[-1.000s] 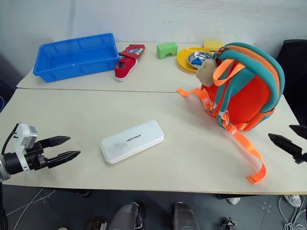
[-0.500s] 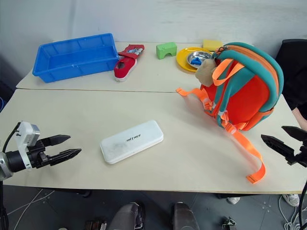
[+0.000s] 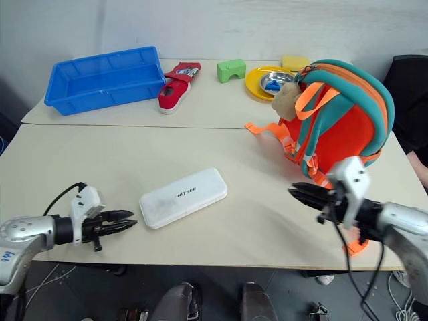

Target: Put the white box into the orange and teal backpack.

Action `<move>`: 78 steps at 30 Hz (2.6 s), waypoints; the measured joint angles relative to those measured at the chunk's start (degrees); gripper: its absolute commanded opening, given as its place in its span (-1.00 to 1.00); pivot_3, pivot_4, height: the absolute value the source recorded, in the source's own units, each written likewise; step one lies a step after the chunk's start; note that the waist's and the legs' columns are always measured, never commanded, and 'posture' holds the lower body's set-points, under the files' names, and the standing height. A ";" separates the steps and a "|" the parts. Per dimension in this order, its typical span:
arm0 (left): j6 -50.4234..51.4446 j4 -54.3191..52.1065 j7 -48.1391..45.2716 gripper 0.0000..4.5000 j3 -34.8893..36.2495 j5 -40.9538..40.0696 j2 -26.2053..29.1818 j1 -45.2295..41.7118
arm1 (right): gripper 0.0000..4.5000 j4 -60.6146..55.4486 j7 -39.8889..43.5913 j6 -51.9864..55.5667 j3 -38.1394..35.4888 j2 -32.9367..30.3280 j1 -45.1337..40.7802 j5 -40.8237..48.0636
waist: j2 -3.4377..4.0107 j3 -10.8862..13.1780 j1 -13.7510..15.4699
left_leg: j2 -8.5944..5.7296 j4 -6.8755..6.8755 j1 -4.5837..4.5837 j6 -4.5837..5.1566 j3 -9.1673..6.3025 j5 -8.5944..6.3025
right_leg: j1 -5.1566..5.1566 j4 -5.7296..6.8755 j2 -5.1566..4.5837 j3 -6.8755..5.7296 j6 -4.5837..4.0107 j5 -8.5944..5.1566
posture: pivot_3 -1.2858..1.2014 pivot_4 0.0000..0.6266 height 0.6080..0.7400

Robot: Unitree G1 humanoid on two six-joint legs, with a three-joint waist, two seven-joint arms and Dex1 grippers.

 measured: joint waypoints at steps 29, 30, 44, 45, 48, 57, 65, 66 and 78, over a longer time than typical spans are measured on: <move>-9.29 20.20 -2.64 -0.99 -13.36 8.23 -8.23 -23.88 | -1.00 22.95 -8.36 -13.10 21.41 18.97 -15.49 -25.81 | -0.01 -0.01 0.12 | -0.08 0.38 -0.08 -0.32 -0.03 0.28 | -0.06 0.40 -0.01 -0.13 0.01 0.00 | 0.03 -0.52 1.00; -9.71 20.98 -2.77 -0.99 -13.42 8.45 -8.28 -24.41 | -1.00 21.80 -8.24 -12.55 21.48 18.99 -14.68 -25.69 | -0.01 -0.01 0.16 | -0.08 0.41 -0.09 -0.32 -0.04 0.28 | -0.07 0.40 -0.01 -0.13 0.01 0.00 | 0.03 -0.52 1.00; -17.82 34.80 -7.98 -0.99 -15.36 13.52 -5.79 -33.22 | -1.00 14.64 -3.39 -9.59 19.50 13.73 -8.86 -22.57 | -0.01 -0.01 -0.21 | -0.02 0.61 -0.09 -0.08 -0.07 0.13 | -0.03 0.45 0.08 -0.14 0.01 0.00 | 0.03 -0.52 1.00; -17.28 36.17 -8.95 -0.91 -15.40 13.60 -5.29 -34.07 | -1.00 15.79 -3.73 -9.72 18.92 13.74 -9.91 -22.70 | -0.01 -0.01 -0.20 | 0.00 0.61 -0.09 -0.09 -0.07 0.14 | -0.03 0.46 0.10 -0.14 0.01 0.00 | 0.03 -0.52 1.00; -8.14 38.50 -11.63 -0.61 -14.79 11.34 -5.08 -36.76 | -1.00 18.47 -5.00 -10.57 18.47 13.88 -12.50 -23.96 | -0.02 -0.01 -0.12 | 0.00 0.65 -0.11 -0.09 -0.07 0.14 | -0.05 0.51 0.10 -0.15 0.01 0.00 | 0.03 -0.52 1.00; 32.12 42.89 -14.08 0.62 -12.02 1.32 -6.03 -45.30 | -1.00 23.25 -6.78 -14.49 20.22 15.56 -15.35 -27.89 | -0.02 -0.01 -0.05 | -0.03 0.75 -0.17 -0.28 -0.07 0.25 | -0.08 0.80 0.09 -0.09 0.02 0.00 | 0.03 -0.52 1.00; 41.49 46.56 -11.28 0.73 -12.12 0.54 -10.88 -50.59 | -1.00 23.15 -6.89 -15.10 22.42 17.43 -15.58 -29.41 | -0.02 -0.02 0.73 | -0.15 0.86 -0.11 -0.30 -0.09 0.27 | -0.02 0.76 -0.01 -0.10 0.02 0.00 | 0.03 -0.52 1.00; 41.63 46.61 -11.24 0.73 -12.25 0.52 -11.90 -50.82 | -1.00 23.16 -6.94 -15.11 22.91 17.58 -15.57 -29.67 | -0.02 -0.02 0.85 | -0.17 0.86 -0.10 -0.30 -0.09 0.27 | -0.02 0.77 -0.03 -0.10 0.03 0.00 | 0.03 -0.52 1.00; 46.55 49.56 -7.76 0.48 -10.02 -2.34 -22.47 -54.44 | -1.00 22.77 -8.09 -15.21 22.51 18.06 -14.28 -30.94 | -0.08 -0.01 1.79 | -0.44 0.92 -0.21 -0.17 -0.15 0.28 | -0.01 0.71 -0.26 -0.17 0.05 0.01 | 0.03 -0.52 1.00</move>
